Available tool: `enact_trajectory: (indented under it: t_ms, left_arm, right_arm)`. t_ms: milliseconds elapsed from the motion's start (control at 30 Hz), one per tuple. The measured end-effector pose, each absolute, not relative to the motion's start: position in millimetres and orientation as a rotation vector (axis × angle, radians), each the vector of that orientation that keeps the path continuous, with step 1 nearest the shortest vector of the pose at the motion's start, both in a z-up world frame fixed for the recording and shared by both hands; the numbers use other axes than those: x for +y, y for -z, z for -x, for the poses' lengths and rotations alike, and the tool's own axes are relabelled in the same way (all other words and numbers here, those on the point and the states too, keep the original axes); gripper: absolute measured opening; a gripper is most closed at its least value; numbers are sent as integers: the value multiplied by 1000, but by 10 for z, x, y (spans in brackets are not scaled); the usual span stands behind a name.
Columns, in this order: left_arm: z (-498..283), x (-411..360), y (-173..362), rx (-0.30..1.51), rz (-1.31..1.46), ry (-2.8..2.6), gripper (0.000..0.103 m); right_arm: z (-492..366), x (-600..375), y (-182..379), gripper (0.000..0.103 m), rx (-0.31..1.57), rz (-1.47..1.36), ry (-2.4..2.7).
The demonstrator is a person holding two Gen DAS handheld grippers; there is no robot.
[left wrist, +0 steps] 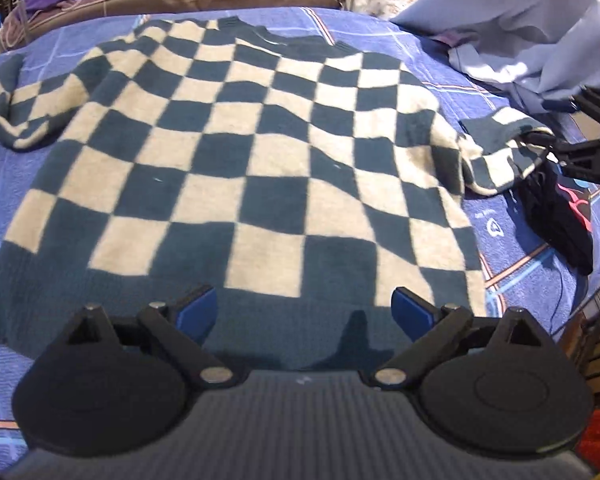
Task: Fold small clothes
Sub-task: 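Release the hem with both grippers, leaving the sweater laid flat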
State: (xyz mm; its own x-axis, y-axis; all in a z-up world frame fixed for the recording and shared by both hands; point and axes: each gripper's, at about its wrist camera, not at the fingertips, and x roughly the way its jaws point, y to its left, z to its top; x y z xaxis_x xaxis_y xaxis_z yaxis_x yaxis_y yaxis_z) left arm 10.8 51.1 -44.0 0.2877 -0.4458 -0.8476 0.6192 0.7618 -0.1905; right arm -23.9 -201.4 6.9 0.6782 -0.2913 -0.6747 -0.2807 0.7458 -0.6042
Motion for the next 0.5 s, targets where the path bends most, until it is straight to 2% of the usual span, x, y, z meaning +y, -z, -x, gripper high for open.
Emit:
enact_trajectory:
  t_ms: [100, 233, 300, 333, 400, 433, 467, 500]
  left_arm:
    - [-45, 409, 468, 1072, -223, 728, 96]
    - [25, 304, 494, 1085, -263, 747, 97]
    - [34, 242, 517, 1095, -277, 751, 97]
    - [30, 204, 522, 1097, -282, 758, 97]
    - [17, 122, 500, 1088, -281, 779, 97]
    - [7, 82, 475, 1074, -275, 791, 97]
    - [-7, 29, 439, 1054, -264, 808, 97]
    - [-26, -25, 407, 1035, -252, 823, 97]
  right_arm:
    - [189, -2076, 128, 89, 910, 946, -94]
    - [99, -2068, 385, 74, 944, 1100, -109]
    - [35, -2079, 422, 72, 940, 1099, -93]
    - [4, -2087, 448, 67, 941, 1104, -88]
    - [-43, -2118, 487, 42, 961, 1106, -72]
    - [-75, -2150, 483, 14, 994, 1073, -63]
    - [-98, -2192, 439, 7, 1018, 1007, -56]
    - [-105, -2240, 354, 7, 1015, 924, -47]
